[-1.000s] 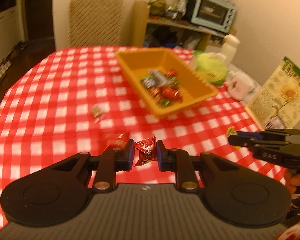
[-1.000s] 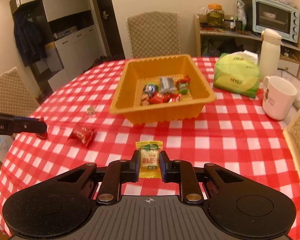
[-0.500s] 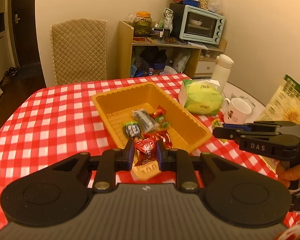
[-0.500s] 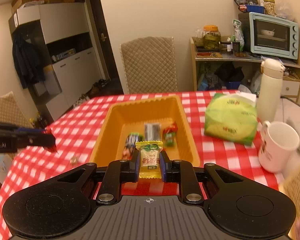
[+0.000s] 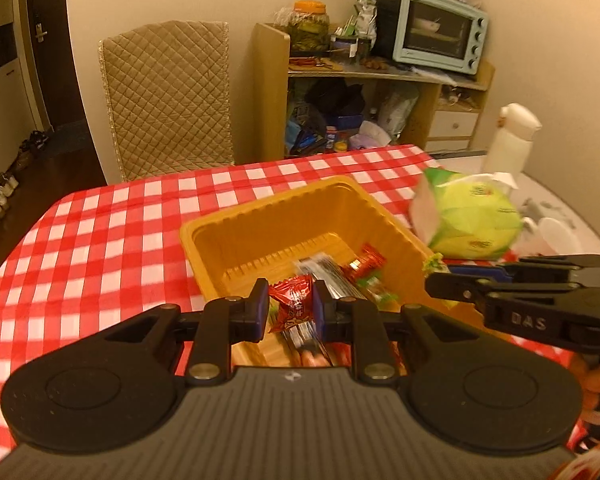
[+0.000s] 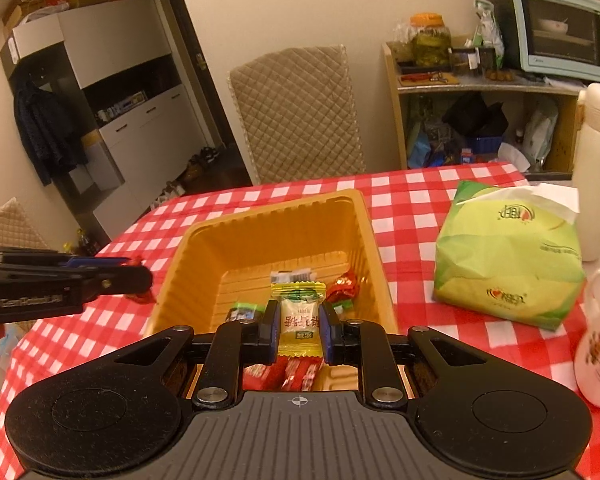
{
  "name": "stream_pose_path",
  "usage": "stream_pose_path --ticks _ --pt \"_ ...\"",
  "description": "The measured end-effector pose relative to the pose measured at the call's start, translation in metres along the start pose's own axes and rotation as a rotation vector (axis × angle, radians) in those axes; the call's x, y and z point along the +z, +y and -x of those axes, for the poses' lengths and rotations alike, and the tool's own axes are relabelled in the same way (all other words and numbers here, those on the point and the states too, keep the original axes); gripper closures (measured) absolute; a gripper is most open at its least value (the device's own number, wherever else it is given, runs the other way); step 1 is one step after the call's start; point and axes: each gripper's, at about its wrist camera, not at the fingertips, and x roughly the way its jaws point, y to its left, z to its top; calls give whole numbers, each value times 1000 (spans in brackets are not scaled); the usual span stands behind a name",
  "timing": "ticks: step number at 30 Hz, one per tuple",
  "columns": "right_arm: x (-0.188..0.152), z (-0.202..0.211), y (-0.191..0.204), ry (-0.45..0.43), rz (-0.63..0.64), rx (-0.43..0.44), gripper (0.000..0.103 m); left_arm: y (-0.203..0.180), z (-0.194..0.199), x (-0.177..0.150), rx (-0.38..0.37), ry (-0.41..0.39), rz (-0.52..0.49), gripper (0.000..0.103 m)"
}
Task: Organize snacks
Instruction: 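Open both grippers to drop the red candy and yellow-green packet into the orange tray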
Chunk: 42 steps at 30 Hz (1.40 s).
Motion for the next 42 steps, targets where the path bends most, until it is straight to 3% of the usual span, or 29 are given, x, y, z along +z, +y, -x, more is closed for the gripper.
stream_pose_path --ticks 10,18,31,42 --pt "15 -23 -15 4 -11 4 83 3 -58 14 47 51 -3 82" --pt "16 -22 -22 -2 -24 19 83 8 -69 12 54 72 27 80" --pt "8 4 -25 -7 -41 25 82 4 -18 -11 -71 48 91 78" --pt "4 11 -18 7 -41 1 80 7 24 -26 -70 36 95 69"
